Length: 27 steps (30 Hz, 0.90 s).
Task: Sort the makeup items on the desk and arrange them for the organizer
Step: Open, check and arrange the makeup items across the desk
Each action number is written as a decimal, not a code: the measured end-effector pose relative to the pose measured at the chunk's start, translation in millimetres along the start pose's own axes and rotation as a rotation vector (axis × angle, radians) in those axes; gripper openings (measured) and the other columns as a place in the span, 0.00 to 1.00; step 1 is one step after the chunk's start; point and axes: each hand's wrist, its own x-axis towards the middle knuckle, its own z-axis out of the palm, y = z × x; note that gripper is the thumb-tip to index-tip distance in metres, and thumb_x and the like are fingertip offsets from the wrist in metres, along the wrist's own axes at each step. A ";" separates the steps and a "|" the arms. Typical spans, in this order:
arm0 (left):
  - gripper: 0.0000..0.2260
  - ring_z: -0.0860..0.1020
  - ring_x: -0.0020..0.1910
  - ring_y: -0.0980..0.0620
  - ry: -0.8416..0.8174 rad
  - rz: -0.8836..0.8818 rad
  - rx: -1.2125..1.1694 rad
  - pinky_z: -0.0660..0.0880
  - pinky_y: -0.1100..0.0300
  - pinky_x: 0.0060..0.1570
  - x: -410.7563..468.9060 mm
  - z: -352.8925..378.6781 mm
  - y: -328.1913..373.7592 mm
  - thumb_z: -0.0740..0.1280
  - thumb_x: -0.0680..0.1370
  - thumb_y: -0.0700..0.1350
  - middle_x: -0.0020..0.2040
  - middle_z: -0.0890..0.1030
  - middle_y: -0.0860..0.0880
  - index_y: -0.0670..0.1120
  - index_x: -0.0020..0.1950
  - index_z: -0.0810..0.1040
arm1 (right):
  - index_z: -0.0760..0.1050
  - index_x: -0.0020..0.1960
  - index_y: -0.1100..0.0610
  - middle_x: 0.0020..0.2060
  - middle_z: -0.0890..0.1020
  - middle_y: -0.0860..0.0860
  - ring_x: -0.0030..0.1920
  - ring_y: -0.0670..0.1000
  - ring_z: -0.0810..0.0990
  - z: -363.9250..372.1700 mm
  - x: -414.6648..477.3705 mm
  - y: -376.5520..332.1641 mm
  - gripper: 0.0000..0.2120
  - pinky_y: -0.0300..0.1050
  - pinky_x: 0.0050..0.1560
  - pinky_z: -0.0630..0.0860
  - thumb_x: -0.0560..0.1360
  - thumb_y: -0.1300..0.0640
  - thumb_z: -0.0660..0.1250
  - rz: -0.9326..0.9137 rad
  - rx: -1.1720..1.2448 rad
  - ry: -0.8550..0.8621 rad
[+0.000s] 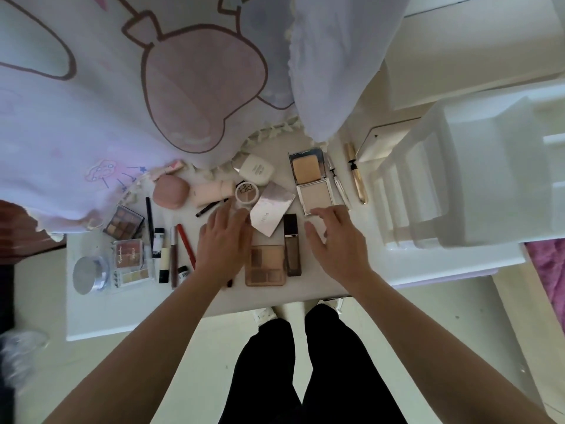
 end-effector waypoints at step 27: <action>0.15 0.82 0.41 0.45 -0.008 -0.337 -0.879 0.80 0.45 0.48 -24.9 -23.4 -96.2 0.65 0.78 0.56 0.37 0.82 0.48 0.48 0.39 0.82 | 0.66 0.72 0.60 0.65 0.69 0.59 0.56 0.60 0.75 99.2 41.2 -104.1 0.24 0.54 0.52 0.75 0.77 0.57 0.63 -0.179 -0.382 -0.112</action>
